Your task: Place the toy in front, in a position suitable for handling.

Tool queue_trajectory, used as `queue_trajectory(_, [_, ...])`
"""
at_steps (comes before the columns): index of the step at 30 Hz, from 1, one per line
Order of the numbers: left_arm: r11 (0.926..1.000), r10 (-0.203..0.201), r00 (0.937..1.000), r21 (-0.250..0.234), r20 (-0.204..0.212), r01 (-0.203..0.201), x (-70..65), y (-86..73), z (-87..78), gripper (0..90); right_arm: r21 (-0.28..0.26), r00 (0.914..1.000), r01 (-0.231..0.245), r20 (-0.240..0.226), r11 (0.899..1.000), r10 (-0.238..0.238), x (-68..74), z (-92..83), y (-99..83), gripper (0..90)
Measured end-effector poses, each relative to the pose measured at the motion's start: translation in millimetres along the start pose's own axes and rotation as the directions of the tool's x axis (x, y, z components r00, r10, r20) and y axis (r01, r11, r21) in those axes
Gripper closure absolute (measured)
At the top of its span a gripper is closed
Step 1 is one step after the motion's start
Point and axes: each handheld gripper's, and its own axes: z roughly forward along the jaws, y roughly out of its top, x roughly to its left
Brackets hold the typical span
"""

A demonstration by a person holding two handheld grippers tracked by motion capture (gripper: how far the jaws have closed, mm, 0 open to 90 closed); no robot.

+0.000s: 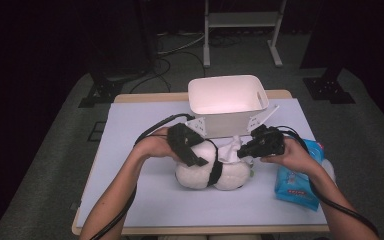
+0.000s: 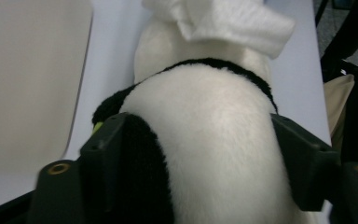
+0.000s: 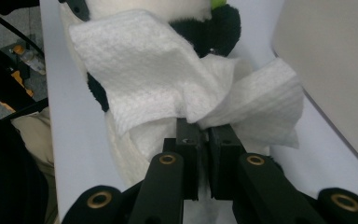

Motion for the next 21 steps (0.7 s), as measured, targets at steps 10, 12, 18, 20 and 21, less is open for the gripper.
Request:
queue_trajectory(10, [0.9979,-0.041,0.9978,-0.053,-0.053,0.038,-14.7,-12.6,-17.0,11.5,0.008,0.9998,0.020,-0.001,1.000,-0.020,13.2,1.1,2.5,84.0])
queue_trajectory(12, [0.9970,-0.051,0.9960,-0.063,-0.073,0.046,-15.9,-14.7,-20.9,11.4,0.009,0.9997,0.023,-0.002,1.000,-0.023,13.1,0.9,1.5,84.0])
queue_trajectory(18, [0.9954,-0.083,0.9914,-0.057,-0.101,0.077,-20.8,-23.1,-26.8,9.2,0.007,0.9999,0.016,-0.005,1.000,-0.016,14.5,0.1,-1.9,84.0])
queue_trajectory(20, [0.9939,-0.091,0.9905,-0.071,-0.103,0.084,-22.8,-26.7,-26.8,9.2,0.013,0.9998,0.017,-0.004,1.000,-0.017,17.6,-0.2,-1.8,83.9])
queue_trajectory(21, [0.9931,-0.094,0.9905,-0.080,-0.100,0.086,-24.0,-28.4,-26.2,9.2,0.018,0.9998,0.021,-0.001,1.000,-0.021,19.3,-0.5,-1.6,83.9])
